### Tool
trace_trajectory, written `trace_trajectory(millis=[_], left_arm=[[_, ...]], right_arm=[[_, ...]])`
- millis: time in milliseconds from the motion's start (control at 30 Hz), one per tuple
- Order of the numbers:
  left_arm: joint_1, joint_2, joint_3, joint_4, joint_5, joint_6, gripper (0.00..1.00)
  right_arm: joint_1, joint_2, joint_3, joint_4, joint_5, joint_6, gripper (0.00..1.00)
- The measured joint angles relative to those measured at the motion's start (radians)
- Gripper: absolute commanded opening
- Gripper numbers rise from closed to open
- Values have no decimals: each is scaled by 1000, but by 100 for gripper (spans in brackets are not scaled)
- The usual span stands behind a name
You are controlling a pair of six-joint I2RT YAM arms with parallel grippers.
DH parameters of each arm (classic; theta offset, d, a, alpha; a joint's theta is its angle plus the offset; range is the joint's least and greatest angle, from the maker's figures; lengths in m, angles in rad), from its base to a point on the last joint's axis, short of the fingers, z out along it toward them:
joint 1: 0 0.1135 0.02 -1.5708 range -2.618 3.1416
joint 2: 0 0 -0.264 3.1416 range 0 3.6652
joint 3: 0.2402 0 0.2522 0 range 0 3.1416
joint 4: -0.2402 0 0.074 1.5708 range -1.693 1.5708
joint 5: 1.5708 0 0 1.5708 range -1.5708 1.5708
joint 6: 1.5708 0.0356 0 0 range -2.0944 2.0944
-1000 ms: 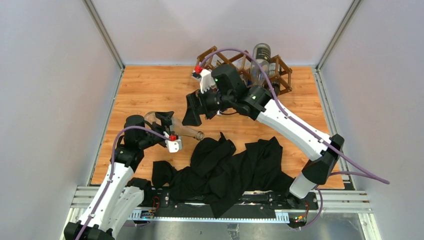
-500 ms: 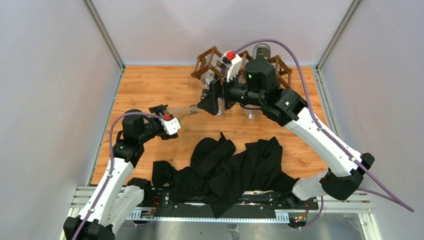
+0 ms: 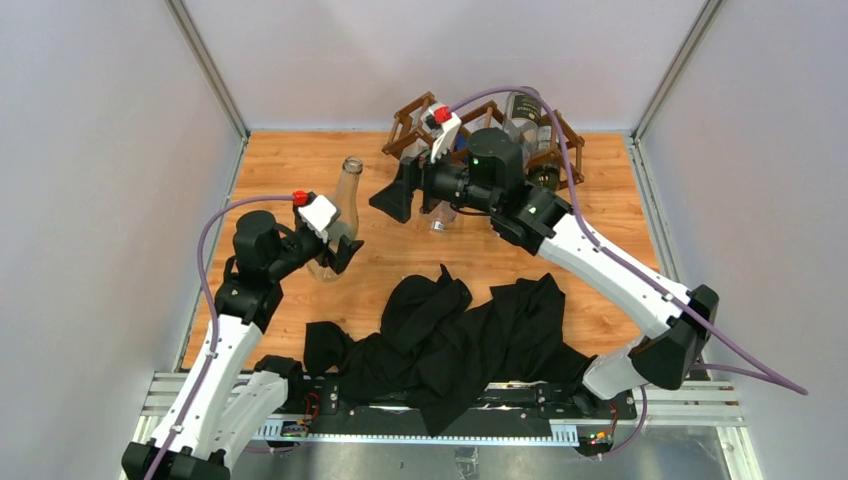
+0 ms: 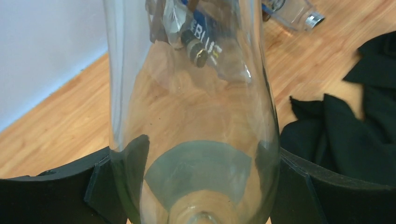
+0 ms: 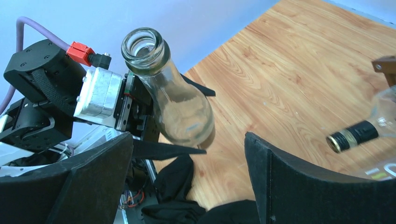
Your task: Take the wine bottle off the wine rack
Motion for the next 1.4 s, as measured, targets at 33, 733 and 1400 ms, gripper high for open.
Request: trace_trajectory(millis=[33, 733, 1400], left_arm=[[0, 0, 7, -4, 7, -29, 0], [0, -35, 24, -98, 128, -230, 0], [0, -11, 116, 33, 222, -505, 92]], right_arm=[[5, 15, 6, 16, -2, 2, 91], [81, 234, 221, 138, -22, 8, 46], [145, 274, 190, 15, 49, -87, 0]])
